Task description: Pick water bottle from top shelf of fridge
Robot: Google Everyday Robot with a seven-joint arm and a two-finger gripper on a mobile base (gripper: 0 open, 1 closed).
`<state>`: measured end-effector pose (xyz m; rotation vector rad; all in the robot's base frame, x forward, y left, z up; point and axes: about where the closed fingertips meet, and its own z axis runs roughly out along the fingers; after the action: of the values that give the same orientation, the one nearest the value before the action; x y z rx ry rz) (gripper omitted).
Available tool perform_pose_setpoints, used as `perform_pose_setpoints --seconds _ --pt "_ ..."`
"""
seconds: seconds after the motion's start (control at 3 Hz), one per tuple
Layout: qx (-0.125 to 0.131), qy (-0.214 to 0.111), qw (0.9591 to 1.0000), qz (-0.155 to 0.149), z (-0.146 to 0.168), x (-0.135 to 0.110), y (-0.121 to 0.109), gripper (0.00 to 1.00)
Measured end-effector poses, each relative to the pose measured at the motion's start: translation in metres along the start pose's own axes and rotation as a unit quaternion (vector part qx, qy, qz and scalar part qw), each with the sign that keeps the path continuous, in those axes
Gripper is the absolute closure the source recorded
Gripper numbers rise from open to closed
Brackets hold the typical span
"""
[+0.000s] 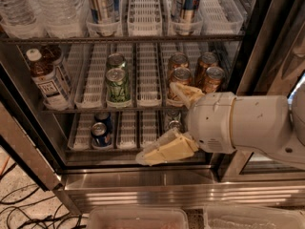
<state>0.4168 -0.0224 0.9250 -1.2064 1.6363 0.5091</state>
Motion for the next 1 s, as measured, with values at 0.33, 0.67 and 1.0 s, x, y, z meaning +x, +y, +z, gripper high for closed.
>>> perform_pose_setpoints --seconds 0.33,0.67,1.0 --pt "0.035 -0.019 0.9988 0.029 0.003 0.003 -0.003 0.0" --pt "0.088 -0.063 0.9934 0.039 0.013 -0.017 -0.018 0.0" --pt "0.118 -0.089 0.9885 0.032 0.024 -0.042 -0.038 0.0"
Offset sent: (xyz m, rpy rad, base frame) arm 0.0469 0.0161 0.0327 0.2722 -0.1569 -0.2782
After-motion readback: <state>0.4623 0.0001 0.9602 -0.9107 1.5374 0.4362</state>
